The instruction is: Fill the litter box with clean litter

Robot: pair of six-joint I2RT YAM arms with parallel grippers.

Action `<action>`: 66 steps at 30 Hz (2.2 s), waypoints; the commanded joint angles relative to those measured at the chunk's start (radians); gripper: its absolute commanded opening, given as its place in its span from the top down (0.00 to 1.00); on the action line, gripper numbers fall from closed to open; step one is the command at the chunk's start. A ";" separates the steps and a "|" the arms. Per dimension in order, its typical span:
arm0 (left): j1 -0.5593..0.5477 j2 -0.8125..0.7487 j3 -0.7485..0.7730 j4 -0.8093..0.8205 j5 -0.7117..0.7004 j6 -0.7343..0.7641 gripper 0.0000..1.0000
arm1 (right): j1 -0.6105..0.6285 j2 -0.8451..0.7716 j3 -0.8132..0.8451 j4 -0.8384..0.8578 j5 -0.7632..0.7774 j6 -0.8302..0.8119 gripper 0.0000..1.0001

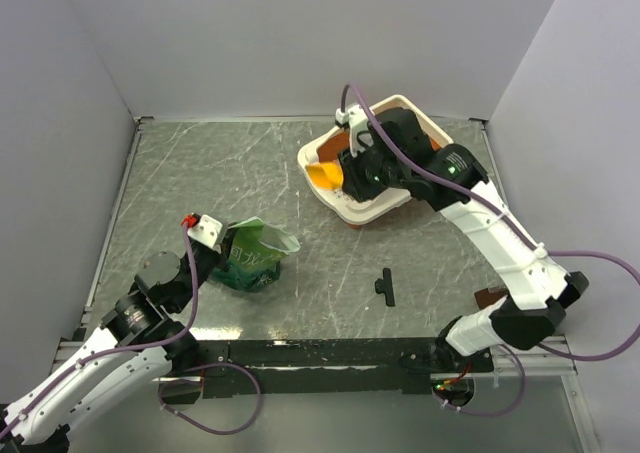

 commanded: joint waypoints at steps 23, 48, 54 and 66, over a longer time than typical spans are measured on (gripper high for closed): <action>-0.005 0.001 0.010 0.109 -0.003 -0.007 0.99 | 0.009 -0.096 -0.360 0.289 -0.465 0.209 1.00; -0.007 0.055 0.016 0.112 0.086 -0.024 0.99 | 0.058 0.530 0.006 0.025 -0.537 0.323 1.00; -0.007 0.044 0.013 0.115 0.084 -0.023 0.99 | 0.069 0.662 -0.032 0.128 -0.632 0.382 1.00; -0.009 0.038 0.010 0.114 0.067 -0.016 0.99 | 0.049 0.651 -0.450 0.879 -0.868 0.668 1.00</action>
